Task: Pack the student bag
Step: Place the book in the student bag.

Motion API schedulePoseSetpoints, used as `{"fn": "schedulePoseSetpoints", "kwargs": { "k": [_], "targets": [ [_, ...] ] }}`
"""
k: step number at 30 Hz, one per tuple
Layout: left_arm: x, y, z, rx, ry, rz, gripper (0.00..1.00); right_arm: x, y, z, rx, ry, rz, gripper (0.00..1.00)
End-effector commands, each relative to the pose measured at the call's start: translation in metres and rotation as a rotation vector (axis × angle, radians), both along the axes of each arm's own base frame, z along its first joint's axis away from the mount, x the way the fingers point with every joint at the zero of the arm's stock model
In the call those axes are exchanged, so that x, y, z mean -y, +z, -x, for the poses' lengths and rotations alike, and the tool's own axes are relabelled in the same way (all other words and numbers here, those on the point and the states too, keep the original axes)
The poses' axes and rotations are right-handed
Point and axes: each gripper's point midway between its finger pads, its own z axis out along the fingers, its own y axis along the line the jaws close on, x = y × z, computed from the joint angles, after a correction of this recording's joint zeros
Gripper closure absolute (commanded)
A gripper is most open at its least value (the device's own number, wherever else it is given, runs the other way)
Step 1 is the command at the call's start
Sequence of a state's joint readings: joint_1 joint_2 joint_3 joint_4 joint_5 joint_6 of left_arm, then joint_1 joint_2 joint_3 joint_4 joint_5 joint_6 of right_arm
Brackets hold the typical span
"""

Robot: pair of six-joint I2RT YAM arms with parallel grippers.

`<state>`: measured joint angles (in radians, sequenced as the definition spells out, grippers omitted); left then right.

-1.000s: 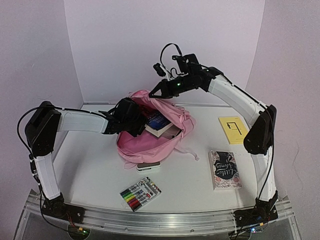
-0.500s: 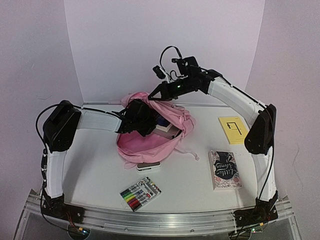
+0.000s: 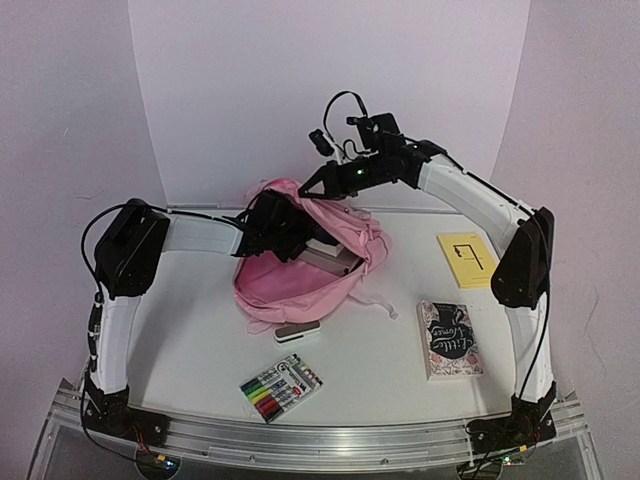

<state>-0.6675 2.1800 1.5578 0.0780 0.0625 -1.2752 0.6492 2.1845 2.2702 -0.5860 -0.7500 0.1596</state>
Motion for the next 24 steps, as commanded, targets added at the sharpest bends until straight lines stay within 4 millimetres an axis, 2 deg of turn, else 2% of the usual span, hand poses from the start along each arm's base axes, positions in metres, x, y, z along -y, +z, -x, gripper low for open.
{"fn": "schedulePoseSetpoints", "kwargs": {
  "k": [1,3,4,7,10,11,13,14,16,19,22,24],
  "targets": [
    [-0.02,0.052,-0.004,0.102,-0.03,-0.028,0.52,0.022,0.039,-0.039,0.126,-0.083,-0.06,1.0],
    [-0.029,0.064,0.01,0.109,-0.029,-0.024,0.46,0.032,0.031,-0.061,0.137,-0.135,-0.045,1.0],
    [-0.034,0.062,0.018,0.101,-0.032,-0.03,0.43,0.036,0.028,-0.07,0.14,-0.151,-0.043,1.0],
    [-0.04,0.074,0.04,0.117,-0.054,-0.031,0.4,0.041,0.028,-0.084,0.158,-0.179,-0.044,1.0],
    [-0.048,0.084,0.063,0.131,-0.066,-0.029,0.38,0.038,0.024,-0.08,0.138,-0.153,-0.055,1.0],
    [-0.05,0.093,0.07,0.145,-0.068,-0.016,0.38,0.036,0.02,-0.076,0.115,-0.132,-0.059,1.0],
    [-0.06,0.094,0.085,0.145,-0.055,-0.02,0.38,0.033,0.005,-0.062,0.062,-0.085,-0.05,0.98],
    [-0.067,0.095,0.092,0.146,-0.043,-0.023,0.37,0.032,-0.002,-0.054,0.041,-0.061,-0.043,0.91],
    [-0.083,0.103,0.104,0.155,-0.003,-0.023,0.35,0.034,-0.013,-0.037,0.013,-0.023,-0.024,0.7],
    [-0.11,0.11,0.119,0.165,0.064,-0.049,0.31,0.045,-0.016,-0.02,-0.003,-0.008,-0.001,0.37],
    [-0.131,0.116,0.131,0.17,0.088,-0.113,0.25,0.07,-0.007,-0.012,-0.012,-0.041,0.015,0.13],
    [-0.137,0.127,0.136,0.186,0.065,-0.168,0.2,0.097,-0.005,-0.01,-0.03,-0.072,0.037,0.05]
  ]
}}
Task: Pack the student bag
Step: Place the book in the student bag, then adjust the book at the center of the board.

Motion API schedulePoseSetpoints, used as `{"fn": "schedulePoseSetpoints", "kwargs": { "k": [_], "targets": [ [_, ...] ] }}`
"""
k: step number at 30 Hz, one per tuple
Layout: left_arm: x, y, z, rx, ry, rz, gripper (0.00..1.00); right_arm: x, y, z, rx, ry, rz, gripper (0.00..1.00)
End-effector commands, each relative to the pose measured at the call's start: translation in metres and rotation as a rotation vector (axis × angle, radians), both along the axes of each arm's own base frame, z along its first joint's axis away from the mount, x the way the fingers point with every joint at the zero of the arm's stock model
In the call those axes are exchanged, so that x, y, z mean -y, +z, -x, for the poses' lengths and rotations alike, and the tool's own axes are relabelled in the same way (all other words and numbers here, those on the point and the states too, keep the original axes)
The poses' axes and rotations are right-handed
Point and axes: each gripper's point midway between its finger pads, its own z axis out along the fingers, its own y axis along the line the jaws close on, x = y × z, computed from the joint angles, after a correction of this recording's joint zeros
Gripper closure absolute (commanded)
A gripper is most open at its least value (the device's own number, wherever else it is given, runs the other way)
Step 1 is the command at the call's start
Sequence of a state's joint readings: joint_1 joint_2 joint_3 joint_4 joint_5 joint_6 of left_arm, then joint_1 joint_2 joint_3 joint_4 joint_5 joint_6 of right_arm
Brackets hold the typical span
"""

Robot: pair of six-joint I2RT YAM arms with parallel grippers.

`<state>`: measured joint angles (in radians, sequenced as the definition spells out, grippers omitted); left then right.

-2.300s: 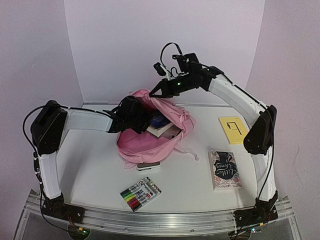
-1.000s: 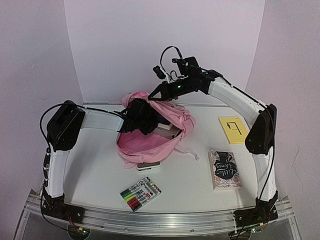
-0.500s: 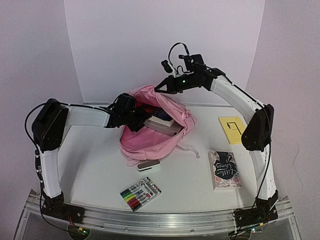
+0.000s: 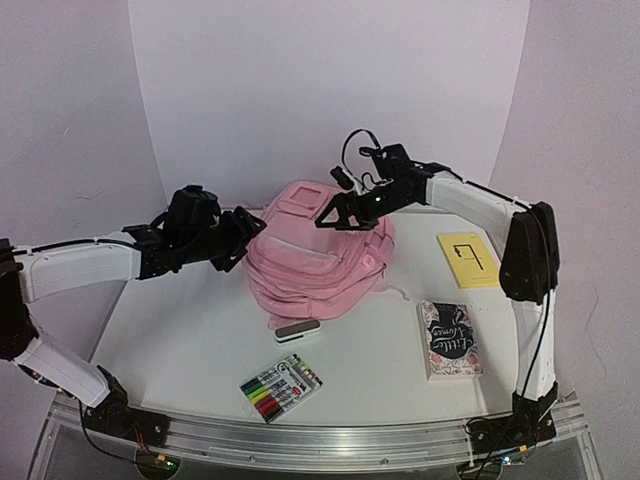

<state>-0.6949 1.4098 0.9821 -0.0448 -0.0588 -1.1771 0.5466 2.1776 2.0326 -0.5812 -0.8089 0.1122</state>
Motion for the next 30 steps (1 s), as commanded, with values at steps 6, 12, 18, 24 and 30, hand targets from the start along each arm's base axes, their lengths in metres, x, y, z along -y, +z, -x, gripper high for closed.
{"fn": "schedulePoseSetpoints", "kwargs": {
  "k": [6,12,18,24,30],
  "targets": [
    [0.029,0.033,0.024,0.056,-0.299,-0.263,0.16,0.164,0.022,0.032,0.045,-0.079,0.256,0.02],
    [0.11,0.013,0.05,0.093,-0.6,-0.315,0.15,0.28,-0.045,0.085,-0.11,-0.01,0.575,0.02],
    [0.167,-0.014,0.067,0.1,-0.805,-0.37,0.15,0.341,-0.102,0.145,-0.224,0.155,0.776,0.04],
    [0.188,-0.024,0.073,0.082,-0.869,-0.301,0.16,0.344,-0.157,0.181,-0.344,0.231,0.779,0.07],
    [0.194,-0.055,0.082,0.031,-0.886,-0.308,0.16,0.305,-0.177,0.162,-0.465,0.135,0.633,0.12]
  ]
}}
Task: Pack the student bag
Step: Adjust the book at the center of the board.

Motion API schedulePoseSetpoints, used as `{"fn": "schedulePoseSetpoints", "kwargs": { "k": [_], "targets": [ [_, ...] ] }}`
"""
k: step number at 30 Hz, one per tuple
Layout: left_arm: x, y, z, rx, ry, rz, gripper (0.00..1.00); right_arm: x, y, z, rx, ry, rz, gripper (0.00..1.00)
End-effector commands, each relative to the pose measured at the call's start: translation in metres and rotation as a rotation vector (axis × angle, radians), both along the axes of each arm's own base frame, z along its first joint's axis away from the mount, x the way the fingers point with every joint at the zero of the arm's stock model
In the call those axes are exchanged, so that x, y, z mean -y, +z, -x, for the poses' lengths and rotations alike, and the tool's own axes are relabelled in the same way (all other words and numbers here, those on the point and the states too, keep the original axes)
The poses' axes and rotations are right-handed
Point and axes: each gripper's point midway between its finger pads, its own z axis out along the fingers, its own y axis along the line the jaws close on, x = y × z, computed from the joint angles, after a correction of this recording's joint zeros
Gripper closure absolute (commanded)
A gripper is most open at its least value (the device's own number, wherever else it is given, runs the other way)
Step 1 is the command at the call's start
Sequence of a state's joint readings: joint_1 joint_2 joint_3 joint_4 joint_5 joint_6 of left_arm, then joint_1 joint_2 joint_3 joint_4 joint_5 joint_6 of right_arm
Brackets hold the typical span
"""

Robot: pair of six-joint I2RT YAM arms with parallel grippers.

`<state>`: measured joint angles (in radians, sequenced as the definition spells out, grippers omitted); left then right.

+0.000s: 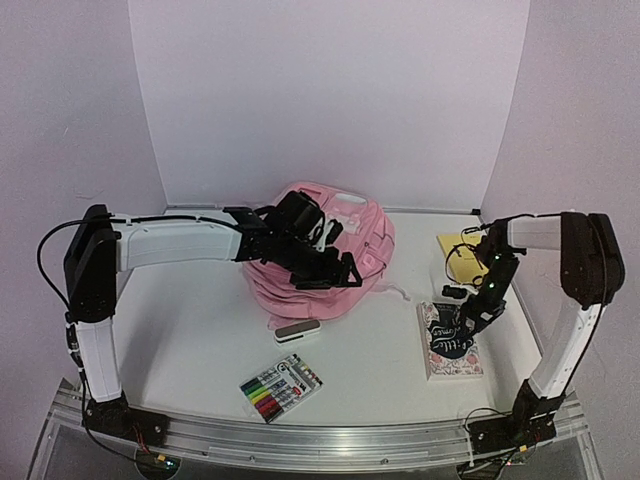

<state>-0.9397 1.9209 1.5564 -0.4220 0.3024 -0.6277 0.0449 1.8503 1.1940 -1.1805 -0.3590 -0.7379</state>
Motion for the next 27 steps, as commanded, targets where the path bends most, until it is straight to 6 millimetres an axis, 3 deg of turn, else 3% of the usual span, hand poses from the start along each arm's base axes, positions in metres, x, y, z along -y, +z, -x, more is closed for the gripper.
{"fn": "schedulePoseSetpoints", "kwargs": {
  "k": [1,6,11,16,22,27],
  "targets": [
    [0.015,-0.004,0.006,-0.003,-0.039,0.031,0.16,-0.037,-0.01,-0.023,-0.03,-0.109,-0.096,0.14],
    [0.029,-0.01,0.006,0.011,-0.071,0.024,0.17,-0.075,-0.014,-0.039,-0.086,-0.335,-0.205,0.25],
    [0.061,-0.028,0.009,-0.04,-0.153,0.047,0.19,-0.099,-0.002,-0.059,-0.038,-0.55,-0.302,0.34],
    [0.085,-0.04,0.035,-0.125,-0.246,0.064,0.22,-0.1,0.001,-0.053,-0.074,-0.655,-0.285,0.33],
    [0.076,-0.04,0.071,-0.197,-0.298,0.072,0.24,-0.093,0.015,-0.047,-0.041,-0.674,-0.265,0.29],
    [0.082,-0.057,0.089,-0.256,-0.35,0.058,0.24,-0.087,0.015,-0.035,-0.069,-0.717,-0.243,0.26]
  ]
}}
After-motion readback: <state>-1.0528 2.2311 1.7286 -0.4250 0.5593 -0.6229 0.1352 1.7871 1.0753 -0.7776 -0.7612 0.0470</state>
